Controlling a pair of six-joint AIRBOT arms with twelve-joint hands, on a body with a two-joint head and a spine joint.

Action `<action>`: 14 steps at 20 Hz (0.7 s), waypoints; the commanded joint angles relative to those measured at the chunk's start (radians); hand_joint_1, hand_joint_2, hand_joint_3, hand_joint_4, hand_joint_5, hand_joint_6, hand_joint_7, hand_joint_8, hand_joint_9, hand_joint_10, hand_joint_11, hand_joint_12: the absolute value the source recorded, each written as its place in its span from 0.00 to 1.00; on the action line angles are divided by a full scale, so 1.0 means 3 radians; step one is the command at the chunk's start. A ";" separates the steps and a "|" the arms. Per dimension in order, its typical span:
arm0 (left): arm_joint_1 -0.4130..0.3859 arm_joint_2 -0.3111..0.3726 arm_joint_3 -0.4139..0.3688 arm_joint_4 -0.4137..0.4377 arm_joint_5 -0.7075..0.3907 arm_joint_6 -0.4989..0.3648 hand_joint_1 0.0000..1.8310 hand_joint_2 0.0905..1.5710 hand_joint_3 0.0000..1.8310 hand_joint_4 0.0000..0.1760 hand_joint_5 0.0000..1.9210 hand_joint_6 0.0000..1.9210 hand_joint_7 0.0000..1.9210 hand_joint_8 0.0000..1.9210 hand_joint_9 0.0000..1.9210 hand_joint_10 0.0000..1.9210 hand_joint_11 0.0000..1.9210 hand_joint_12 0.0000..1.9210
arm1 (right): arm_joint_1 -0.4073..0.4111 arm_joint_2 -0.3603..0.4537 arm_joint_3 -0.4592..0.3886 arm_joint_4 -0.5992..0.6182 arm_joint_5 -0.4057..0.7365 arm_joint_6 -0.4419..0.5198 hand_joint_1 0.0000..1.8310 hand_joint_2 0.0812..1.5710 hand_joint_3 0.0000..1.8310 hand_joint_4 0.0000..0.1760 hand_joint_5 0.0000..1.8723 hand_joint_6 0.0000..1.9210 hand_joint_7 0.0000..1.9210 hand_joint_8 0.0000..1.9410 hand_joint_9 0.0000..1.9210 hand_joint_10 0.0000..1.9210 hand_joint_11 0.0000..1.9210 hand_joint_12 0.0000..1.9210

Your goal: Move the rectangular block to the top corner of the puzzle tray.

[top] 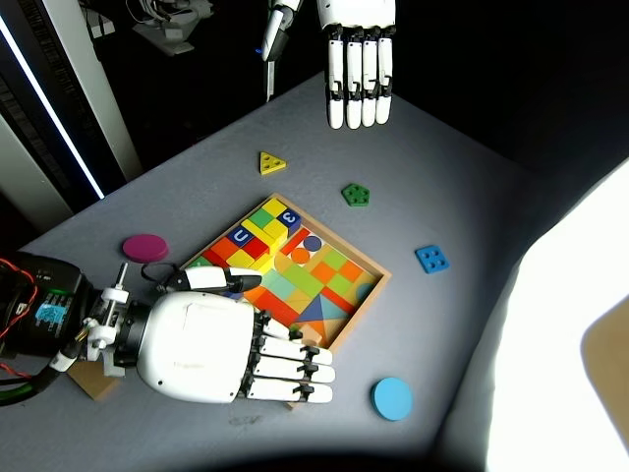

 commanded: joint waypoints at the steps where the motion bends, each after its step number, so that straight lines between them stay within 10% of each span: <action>1: -0.0050 -0.0014 0.0012 0.0033 0.0279 -0.0015 0.00 0.74 0.00 0.00 0.06 0.00 0.06 0.00 0.05 0.00 0.00 0.15 | -0.0016 0.0017 0.0027 -0.0004 0.0188 -0.0014 0.00 0.71 0.00 0.00 0.39 0.02 0.05 0.00 0.00 0.00 0.00 0.00; 14: -0.0044 -0.0014 0.0016 0.0033 0.0279 -0.0015 0.00 0.74 0.00 0.00 0.05 0.00 0.06 0.00 0.05 0.00 0.00 0.11 | -0.0010 0.0051 0.0098 -0.0003 0.0268 -0.0039 0.00 0.72 0.00 0.00 0.38 0.02 0.05 0.00 0.00 0.00 0.00 0.00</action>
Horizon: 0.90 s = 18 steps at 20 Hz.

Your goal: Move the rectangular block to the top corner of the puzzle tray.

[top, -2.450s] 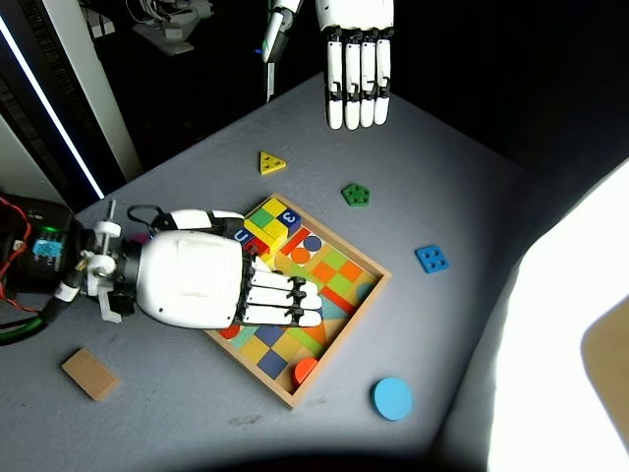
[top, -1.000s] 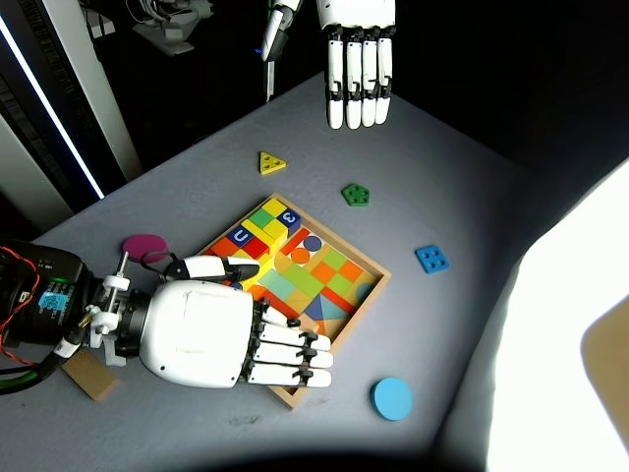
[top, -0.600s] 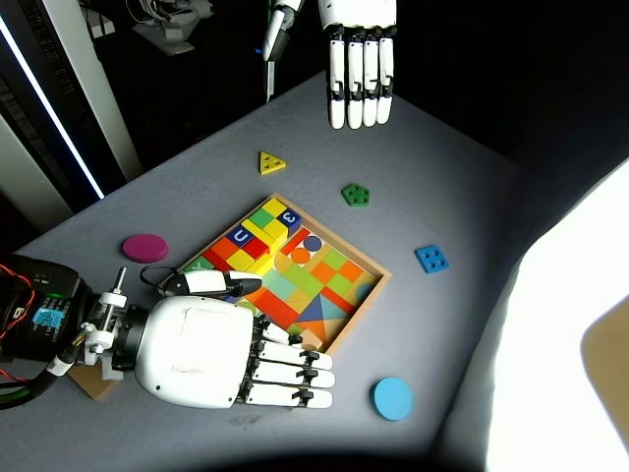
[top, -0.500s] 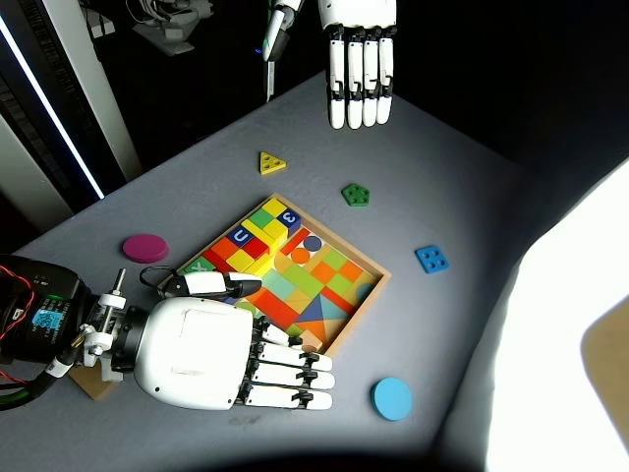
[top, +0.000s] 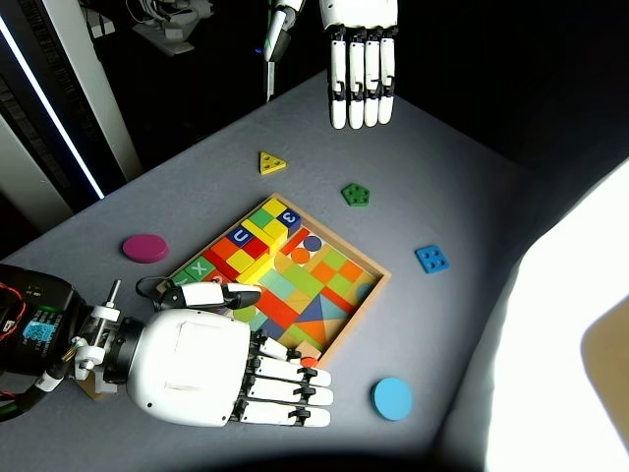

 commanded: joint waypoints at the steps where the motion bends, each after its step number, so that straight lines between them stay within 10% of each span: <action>1: -0.0044 -0.0006 -0.0002 0.0033 0.0279 -0.0015 0.00 0.75 0.00 0.00 0.05 0.00 0.06 0.00 0.05 0.00 0.00 0.10 | -0.0006 0.0022 0.0031 -0.0003 0.0275 -0.0025 0.00 0.72 0.00 0.00 0.38 0.02 0.05 0.00 0.00 0.00 0.00 0.00; 18: -0.0044 -0.0014 0.0000 0.0033 0.0279 -0.0015 0.00 0.75 0.00 0.00 0.04 0.00 0.06 0.00 0.04 0.00 0.00 0.07 | 0.0206 0.0045 0.0047 0.0085 0.0303 -0.0008 0.00 0.72 0.00 0.00 0.38 0.01 0.06 0.00 0.00 0.00 0.00 0.00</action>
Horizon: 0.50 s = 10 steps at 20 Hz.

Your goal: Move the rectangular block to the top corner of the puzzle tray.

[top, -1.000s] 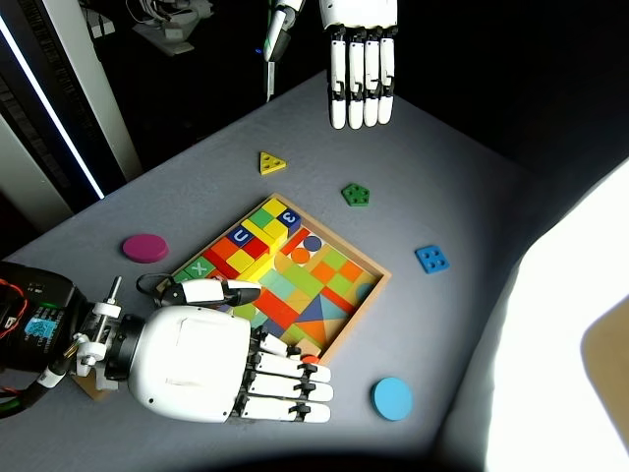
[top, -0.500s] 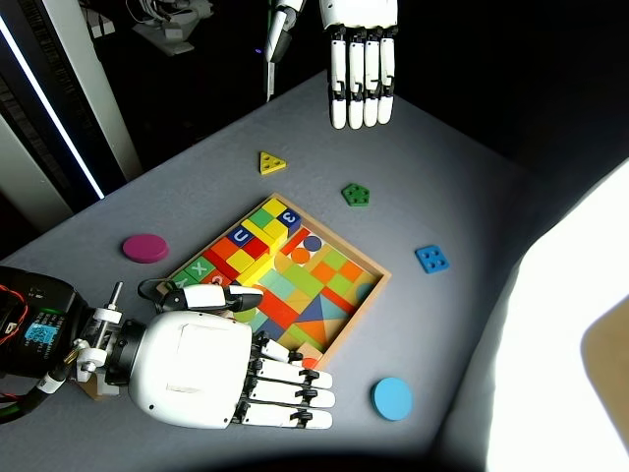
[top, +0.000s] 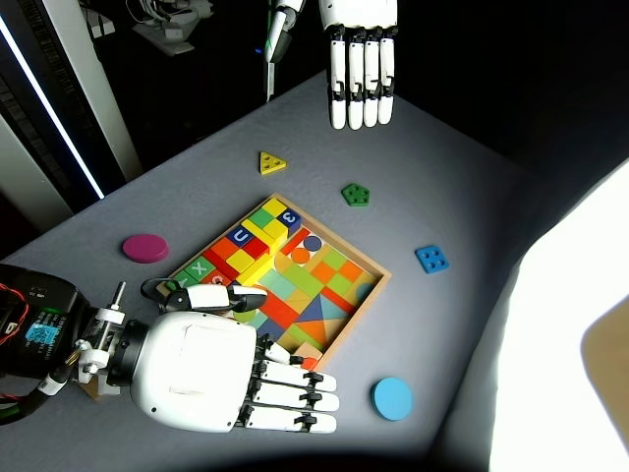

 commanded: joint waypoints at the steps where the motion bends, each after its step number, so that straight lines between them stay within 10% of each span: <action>1: -0.0044 -0.0007 0.0000 0.0033 0.0279 -0.0015 0.00 0.75 0.00 0.00 0.04 0.00 0.05 0.00 0.04 0.00 0.00 0.08 | 0.0041 0.0033 0.0014 -0.0001 0.0383 0.0011 0.00 0.72 0.00 0.00 0.38 0.01 0.05 0.00 0.00 0.00 0.00 0.00; 10: 0.0001 -0.0003 0.0031 0.0033 0.0279 -0.0016 0.00 0.75 0.00 0.00 0.05 0.00 0.05 0.00 0.04 0.00 0.00 0.09 | 0.0297 0.0439 -0.0404 0.0016 0.0341 0.0119 0.00 0.72 0.00 0.00 0.37 0.01 0.05 0.00 0.00 0.00 0.00 0.00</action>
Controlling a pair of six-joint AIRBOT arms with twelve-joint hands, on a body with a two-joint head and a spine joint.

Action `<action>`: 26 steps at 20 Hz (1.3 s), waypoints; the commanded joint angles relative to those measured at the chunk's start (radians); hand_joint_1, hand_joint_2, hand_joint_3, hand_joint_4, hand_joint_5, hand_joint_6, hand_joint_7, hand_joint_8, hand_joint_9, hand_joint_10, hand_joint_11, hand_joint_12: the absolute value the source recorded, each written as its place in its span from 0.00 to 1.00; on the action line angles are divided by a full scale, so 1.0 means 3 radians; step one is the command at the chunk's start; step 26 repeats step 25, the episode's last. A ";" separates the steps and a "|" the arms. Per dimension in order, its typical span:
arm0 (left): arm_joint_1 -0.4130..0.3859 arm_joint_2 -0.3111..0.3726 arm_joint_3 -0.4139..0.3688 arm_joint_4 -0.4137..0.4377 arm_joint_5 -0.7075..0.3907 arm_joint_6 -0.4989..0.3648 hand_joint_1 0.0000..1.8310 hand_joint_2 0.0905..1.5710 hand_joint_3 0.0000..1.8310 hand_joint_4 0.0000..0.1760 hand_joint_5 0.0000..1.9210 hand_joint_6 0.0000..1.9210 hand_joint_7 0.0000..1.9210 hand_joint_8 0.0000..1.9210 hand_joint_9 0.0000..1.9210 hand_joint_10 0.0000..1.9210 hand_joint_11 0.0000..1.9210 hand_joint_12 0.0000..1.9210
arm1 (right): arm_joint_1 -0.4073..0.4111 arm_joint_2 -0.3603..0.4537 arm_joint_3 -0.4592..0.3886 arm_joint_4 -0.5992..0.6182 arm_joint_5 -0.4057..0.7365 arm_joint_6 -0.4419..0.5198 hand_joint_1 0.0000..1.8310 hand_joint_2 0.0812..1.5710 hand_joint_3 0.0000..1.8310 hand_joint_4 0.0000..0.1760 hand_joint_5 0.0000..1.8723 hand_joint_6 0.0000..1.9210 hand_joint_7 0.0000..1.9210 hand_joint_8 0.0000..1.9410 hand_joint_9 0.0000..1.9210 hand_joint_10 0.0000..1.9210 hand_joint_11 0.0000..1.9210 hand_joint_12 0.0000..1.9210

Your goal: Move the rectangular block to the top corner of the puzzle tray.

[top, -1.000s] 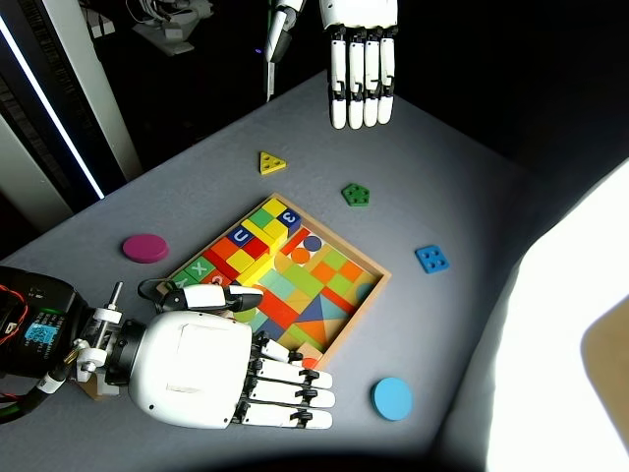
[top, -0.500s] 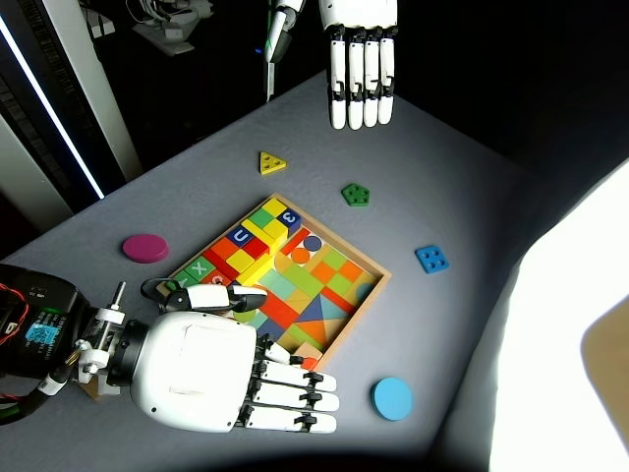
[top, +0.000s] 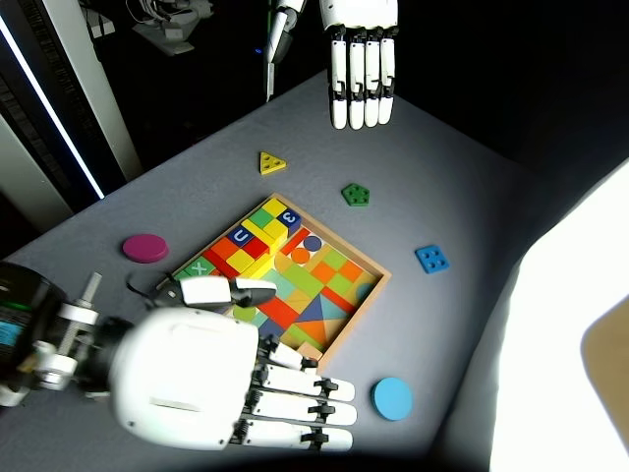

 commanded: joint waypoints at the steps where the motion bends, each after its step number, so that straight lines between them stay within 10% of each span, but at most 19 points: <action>1: -0.0026 0.0002 0.0024 0.0033 0.0275 -0.0014 0.00 0.75 0.00 0.00 0.05 0.00 0.05 0.00 0.04 0.00 0.00 0.09 | 0.0050 0.0054 -0.0036 0.0014 0.0355 0.0012 0.00 0.72 0.00 0.00 0.37 0.01 0.05 0.00 0.00 0.00 0.00 0.00; 7: 0.0050 0.0008 0.0123 0.0033 0.0275 -0.0014 0.00 0.74 0.00 0.00 0.05 0.00 0.07 0.00 0.05 0.00 0.00 0.12 | 0.0131 0.0504 -0.0501 0.0181 0.0182 -0.0142 0.00 0.72 0.00 0.00 0.36 0.01 0.08 0.01 0.00 0.00 0.00 0.00; 9: 0.0030 0.0010 0.0103 0.0033 0.0275 -0.0014 0.00 0.74 0.00 0.00 0.15 0.00 0.18 0.00 0.17 0.01 0.00 0.39 | 0.0185 0.0661 -0.0697 0.0180 0.0186 -0.0278 0.00 0.73 0.00 0.00 0.36 0.01 0.25 0.02 0.17 0.09 0.00 0.46; 10: 0.0023 0.0010 0.0094 0.0033 0.0275 -0.0014 0.00 0.75 0.00 0.00 0.20 0.00 0.26 0.00 0.27 0.01 0.05 0.52 | 0.0186 0.0701 -0.0791 0.0180 0.0234 -0.0359 0.00 0.74 0.00 0.00 0.39 0.02 0.35 0.05 0.22 0.29 0.00 0.74; 13: 0.0014 0.0010 0.0073 0.0033 0.0275 -0.0014 0.00 0.78 0.00 0.00 0.42 0.02 0.48 0.04 0.44 0.14 0.18 0.72 | 0.0139 0.0703 -0.0851 0.0180 0.0329 -0.0385 0.03 0.74 0.00 0.00 0.42 0.36 0.41 0.54 0.32 0.74 0.14 0.99; 16: 0.0008 0.0008 0.0100 0.0033 0.0275 -0.0014 0.00 0.79 0.00 0.00 0.57 0.05 0.64 0.26 0.49 0.62 0.29 0.87 | 0.0134 0.0703 -0.0912 0.0180 0.0338 -0.0404 0.02 0.76 0.00 0.00 0.45 0.69 0.50 0.74 0.44 0.94 0.34 1.00; 18: 0.0009 0.0002 0.0140 0.0033 0.0275 -0.0014 0.00 0.79 0.00 0.00 0.57 0.14 0.61 0.40 0.52 0.68 0.33 0.88 | 0.0129 0.0703 -0.0933 0.0180 0.0341 -0.0416 0.01 0.76 0.00 0.00 0.47 0.71 0.52 0.75 0.48 0.96 0.40 1.00; 20: 0.0008 -0.0001 0.0148 0.0033 0.0275 -0.0014 0.00 0.79 0.00 0.00 0.46 0.54 0.55 0.68 0.52 0.85 0.38 0.94 | 0.0126 0.0699 -0.0941 0.0178 0.0341 -0.0437 0.00 0.76 0.00 0.00 0.50 0.73 0.56 0.79 0.52 0.99 0.47 1.00; 26: 0.0007 -0.0002 0.0140 0.0033 0.0275 -0.0014 0.00 0.79 0.00 0.00 0.41 0.70 0.53 0.76 0.50 0.91 0.38 0.98 | 0.0124 0.0678 -0.0948 0.0175 0.0344 -0.0440 0.00 0.76 0.00 0.00 0.51 0.73 0.57 0.81 0.53 1.00 0.47 1.00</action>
